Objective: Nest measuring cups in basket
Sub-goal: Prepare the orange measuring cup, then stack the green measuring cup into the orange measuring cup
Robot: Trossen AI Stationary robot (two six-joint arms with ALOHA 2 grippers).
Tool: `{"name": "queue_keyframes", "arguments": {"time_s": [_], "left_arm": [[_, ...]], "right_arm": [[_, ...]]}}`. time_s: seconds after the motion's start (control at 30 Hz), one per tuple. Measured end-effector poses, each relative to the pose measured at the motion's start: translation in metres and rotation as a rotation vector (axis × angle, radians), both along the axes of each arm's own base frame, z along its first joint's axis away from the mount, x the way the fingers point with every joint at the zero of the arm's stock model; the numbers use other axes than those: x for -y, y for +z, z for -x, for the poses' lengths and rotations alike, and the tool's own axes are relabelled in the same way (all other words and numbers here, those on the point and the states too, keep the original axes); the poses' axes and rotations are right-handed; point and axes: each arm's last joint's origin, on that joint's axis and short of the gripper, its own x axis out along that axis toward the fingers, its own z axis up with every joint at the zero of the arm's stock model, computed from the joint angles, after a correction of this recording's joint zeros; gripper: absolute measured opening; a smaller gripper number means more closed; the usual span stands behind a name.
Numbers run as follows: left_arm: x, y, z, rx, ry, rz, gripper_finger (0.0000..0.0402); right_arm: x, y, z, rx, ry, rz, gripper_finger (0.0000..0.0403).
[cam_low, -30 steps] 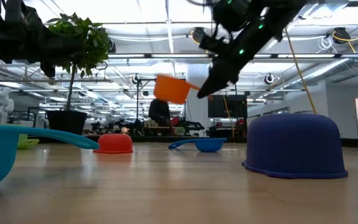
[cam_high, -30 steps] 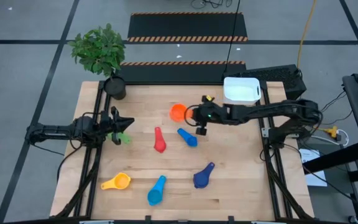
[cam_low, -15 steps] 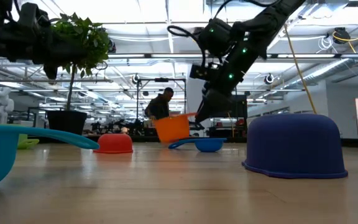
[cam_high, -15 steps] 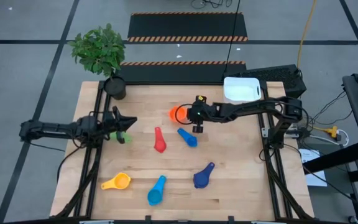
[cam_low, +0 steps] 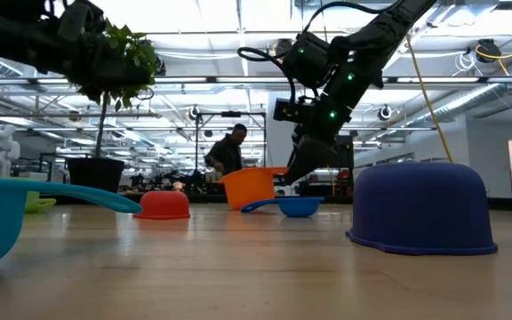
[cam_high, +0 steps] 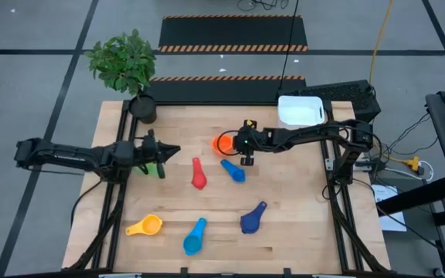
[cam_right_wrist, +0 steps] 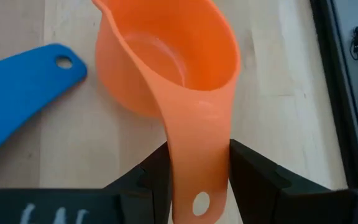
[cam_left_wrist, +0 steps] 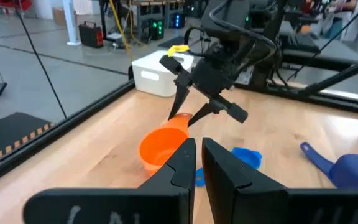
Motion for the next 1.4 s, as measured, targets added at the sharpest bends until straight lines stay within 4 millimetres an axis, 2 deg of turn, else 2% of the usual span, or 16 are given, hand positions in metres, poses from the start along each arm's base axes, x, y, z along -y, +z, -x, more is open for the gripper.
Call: {"name": "queue_keyframes", "arguments": {"time_s": [0.2,0.37,0.53,0.77,0.93,1.1,1.4], "left_arm": [[0.0,0.006,-0.011,-0.024,0.023,-0.004,0.0033],[0.0,0.017,-0.016,-0.019,0.029,0.01,0.0034],[0.004,0.024,-0.019,-0.125,0.041,0.091,0.0056],[0.014,0.035,-0.022,-0.293,0.09,0.107,0.0099],[0.025,0.049,-0.029,-0.329,0.06,0.031,0.0103],[0.048,0.035,-0.038,-0.455,-0.062,-0.06,0.0104],[0.075,-0.008,-0.046,-0.691,-0.037,0.032,0.0104]], "right_arm": [[0.0,0.0,0.0,0.005,-0.018,-0.013,0.0151],[-0.001,0.0,0.001,0.003,-0.019,-0.015,0.0194],[-0.001,0.006,0.003,0.008,-0.02,-0.014,0.0234],[-0.007,0.037,0.017,0.063,0.029,-0.086,0.0253],[-0.015,0.056,0.042,0.126,0.094,-0.104,0.0253],[-0.022,0.064,0.074,0.184,0.13,-0.054,0.0254],[-0.032,0.077,0.119,0.341,0.143,0.006,0.0254]]}}
